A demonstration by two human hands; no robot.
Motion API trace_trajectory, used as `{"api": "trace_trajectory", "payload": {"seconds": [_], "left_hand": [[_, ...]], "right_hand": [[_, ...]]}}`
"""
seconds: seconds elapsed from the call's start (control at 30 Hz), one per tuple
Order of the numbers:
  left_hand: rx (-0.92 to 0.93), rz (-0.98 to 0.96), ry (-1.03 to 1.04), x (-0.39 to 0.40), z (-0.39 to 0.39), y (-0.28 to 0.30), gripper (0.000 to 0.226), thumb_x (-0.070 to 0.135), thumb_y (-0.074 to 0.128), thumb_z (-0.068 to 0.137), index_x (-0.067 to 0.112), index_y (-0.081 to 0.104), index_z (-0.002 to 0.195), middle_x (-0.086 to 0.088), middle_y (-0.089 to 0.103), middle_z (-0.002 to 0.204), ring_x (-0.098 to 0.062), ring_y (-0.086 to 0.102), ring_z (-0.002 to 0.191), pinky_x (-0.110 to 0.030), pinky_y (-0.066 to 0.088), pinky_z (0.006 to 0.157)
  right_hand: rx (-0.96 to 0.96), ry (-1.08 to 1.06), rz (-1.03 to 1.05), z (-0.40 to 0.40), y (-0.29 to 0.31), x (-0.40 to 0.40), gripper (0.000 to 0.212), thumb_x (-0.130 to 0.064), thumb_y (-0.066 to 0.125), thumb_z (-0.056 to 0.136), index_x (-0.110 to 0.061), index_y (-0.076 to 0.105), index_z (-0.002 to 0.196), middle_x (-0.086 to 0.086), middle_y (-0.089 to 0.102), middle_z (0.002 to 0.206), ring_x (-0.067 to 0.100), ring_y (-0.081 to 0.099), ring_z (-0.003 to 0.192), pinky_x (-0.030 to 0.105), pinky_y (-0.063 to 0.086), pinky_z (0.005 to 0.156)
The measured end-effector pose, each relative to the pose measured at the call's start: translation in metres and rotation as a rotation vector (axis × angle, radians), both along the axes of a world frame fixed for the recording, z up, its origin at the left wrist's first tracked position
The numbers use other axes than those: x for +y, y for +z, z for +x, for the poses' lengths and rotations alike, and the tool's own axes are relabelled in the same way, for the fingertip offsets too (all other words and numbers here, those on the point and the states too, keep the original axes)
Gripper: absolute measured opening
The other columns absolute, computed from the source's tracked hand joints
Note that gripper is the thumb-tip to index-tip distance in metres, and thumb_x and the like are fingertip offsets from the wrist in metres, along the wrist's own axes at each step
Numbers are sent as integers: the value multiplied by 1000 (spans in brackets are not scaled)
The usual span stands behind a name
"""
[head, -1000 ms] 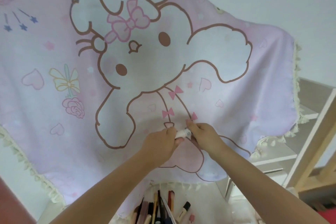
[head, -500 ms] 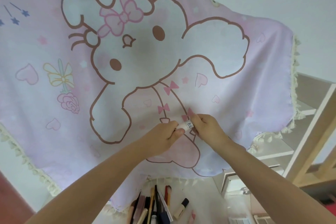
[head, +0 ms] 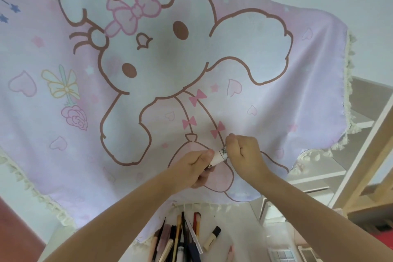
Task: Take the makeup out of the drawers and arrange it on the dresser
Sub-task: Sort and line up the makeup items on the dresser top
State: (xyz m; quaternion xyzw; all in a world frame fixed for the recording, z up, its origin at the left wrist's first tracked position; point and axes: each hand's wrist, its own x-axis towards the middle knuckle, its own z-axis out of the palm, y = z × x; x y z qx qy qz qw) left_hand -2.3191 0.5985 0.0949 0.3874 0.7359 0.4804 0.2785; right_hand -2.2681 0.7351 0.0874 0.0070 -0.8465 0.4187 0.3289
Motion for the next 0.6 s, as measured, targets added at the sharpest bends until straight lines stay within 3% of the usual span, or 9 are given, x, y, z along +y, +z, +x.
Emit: {"api": "trace_trajectory", "payload": {"seconds": [0.07,0.13,0.23,0.3,0.37,0.4,0.47,0.53,0.6], "left_hand": [[32,1,16,1,-2,-2,37,24,23,100,16,41,68,13,34,38,1,29,35,-9,25,39],[177,-35,86,0,-6,-2,35,23,25,100,20,43,70,13,38,43,1,33,39,-8,28,42],[323,-110,128,-2,-10,-4,35,24,25,100,26,41,69,7,37,56,-3,34,49,-10,31,47],[303,-136,116,-4,-10,-5,35,25,25,100,24,42,70,6,36,57,-5,33,49,-9,30,46],[338,-166,117,-5,-11,-7,35,26,24,100,25,41,70,6,36,58,-4,34,50,-10,30,47],[376,-198,109,-5,-10,-8,35,26,23,100,25,40,70,7,37,59,-3,34,52,-10,30,48],[434,-239,88,-4,-9,-12,32,25,22,101,21,42,76,9,36,61,-2,33,54,-9,33,49],[465,-270,65,-3,-9,-15,30,25,21,101,15,43,83,8,36,62,-2,33,54,-8,34,50],[486,-307,46,-3,-11,-18,31,26,20,101,16,42,82,8,35,62,-3,32,54,-10,33,50]], "right_hand": [[-58,95,37,-3,6,8,43,-33,32,89,-25,27,47,-10,28,38,3,41,39,11,28,42],[-266,183,-16,-4,12,17,47,-28,39,96,-19,40,50,-8,39,36,2,41,34,9,30,42],[-434,320,1,0,11,27,32,-20,45,94,-19,51,63,-12,50,38,-1,45,36,9,36,47],[-403,399,-46,5,8,30,21,-4,51,90,-23,56,83,-15,58,64,-4,55,55,11,44,58],[-393,490,-113,5,4,36,37,4,54,86,-30,52,101,-12,58,91,-2,59,78,15,49,70],[-416,489,-147,6,4,35,38,0,55,86,-32,50,105,-11,58,95,5,60,82,17,49,69],[-483,430,-136,4,1,33,14,-16,49,91,-27,54,98,-9,62,79,14,61,67,21,47,56],[-519,332,22,3,-1,30,25,-24,44,94,-21,55,72,-9,60,55,11,55,47,22,43,48],[-483,374,2,2,-6,31,26,-10,51,91,-25,55,70,-9,61,63,7,59,54,22,48,53]]}}
